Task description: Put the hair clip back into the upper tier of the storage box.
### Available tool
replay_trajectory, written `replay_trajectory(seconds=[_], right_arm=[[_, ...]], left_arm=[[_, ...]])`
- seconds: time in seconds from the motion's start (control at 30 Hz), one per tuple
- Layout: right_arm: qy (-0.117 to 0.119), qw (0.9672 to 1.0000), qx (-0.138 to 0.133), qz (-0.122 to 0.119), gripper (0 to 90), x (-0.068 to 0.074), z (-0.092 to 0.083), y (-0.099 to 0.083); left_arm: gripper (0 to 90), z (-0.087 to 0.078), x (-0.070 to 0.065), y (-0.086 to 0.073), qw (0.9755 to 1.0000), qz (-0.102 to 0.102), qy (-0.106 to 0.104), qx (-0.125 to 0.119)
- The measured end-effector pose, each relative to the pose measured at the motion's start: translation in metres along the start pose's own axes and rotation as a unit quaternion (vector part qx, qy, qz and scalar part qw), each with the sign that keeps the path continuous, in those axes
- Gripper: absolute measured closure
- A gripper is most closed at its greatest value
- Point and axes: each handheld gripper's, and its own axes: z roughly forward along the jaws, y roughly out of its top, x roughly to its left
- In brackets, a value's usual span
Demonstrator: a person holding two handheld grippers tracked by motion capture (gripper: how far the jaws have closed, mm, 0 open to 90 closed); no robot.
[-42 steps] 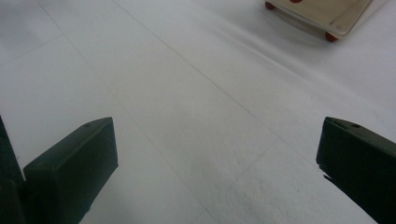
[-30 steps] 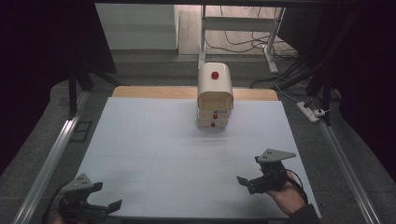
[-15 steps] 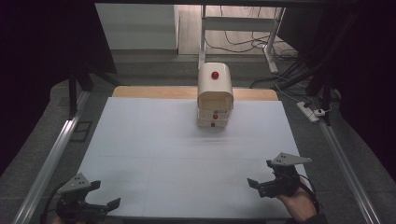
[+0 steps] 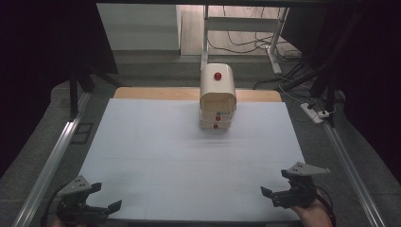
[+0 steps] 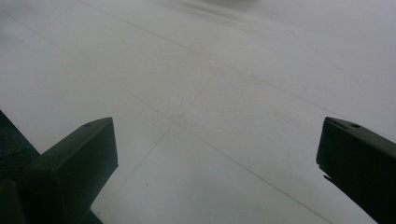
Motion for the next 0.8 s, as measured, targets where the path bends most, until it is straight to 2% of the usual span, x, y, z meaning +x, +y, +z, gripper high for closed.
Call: replay_trajectory(seconds=[0.37, 0.57, 0.8], right_arm=[[-0.026, 0.9997, 0.002, 0.006, 0.0, 0.001, -0.013, -0.007], [-0.043, 0.9989, 0.004, 0.017, 0.0, 0.002, -0.022, -0.013], [-0.053, 0.9983, 0.008, 0.022, 0.0, 0.003, -0.026, -0.016]], left_arm=[[0.0, 0.000, 0.000, 0.000, 1.0000, 0.001, -0.001, 0.005], [0.0, 0.000, 0.000, 0.000, 1.0000, -0.003, -0.002, 0.007], [0.0, 0.002, 0.001, 0.001, 0.9999, -0.004, -0.005, 0.008]])
